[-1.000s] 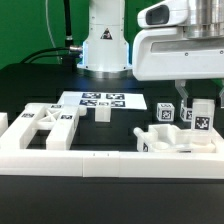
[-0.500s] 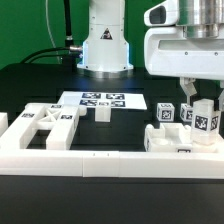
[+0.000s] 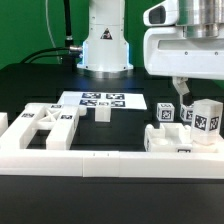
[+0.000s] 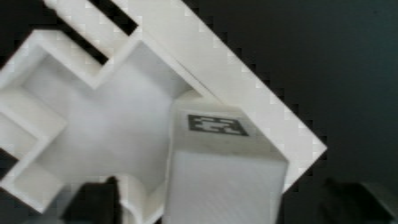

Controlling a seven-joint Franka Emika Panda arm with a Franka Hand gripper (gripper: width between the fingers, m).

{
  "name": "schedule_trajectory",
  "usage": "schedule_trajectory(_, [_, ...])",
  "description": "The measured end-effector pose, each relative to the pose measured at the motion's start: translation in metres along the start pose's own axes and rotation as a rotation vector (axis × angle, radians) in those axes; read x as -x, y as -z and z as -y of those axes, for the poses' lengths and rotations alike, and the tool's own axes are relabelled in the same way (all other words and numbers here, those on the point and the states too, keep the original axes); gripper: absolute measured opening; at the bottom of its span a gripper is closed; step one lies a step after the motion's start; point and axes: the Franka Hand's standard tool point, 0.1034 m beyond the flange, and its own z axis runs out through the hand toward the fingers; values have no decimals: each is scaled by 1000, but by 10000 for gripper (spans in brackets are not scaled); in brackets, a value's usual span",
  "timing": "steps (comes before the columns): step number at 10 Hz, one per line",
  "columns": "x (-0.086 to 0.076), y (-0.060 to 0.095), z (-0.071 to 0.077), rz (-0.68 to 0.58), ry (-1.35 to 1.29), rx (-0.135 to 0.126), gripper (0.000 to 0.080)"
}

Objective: Assemble chair

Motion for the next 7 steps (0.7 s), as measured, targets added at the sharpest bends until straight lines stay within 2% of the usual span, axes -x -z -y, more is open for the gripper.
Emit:
schedule_trajectory(1, [-1,0,1,-3,76,-3,590])
schedule_trajectory(2, [-1,0,0,-3,144,-3,637])
schedule_trajectory(4, [-1,0,0,-3,269,-2,646])
schedule_trajectory(7, [-1,0,-1,-19,620,32,649])
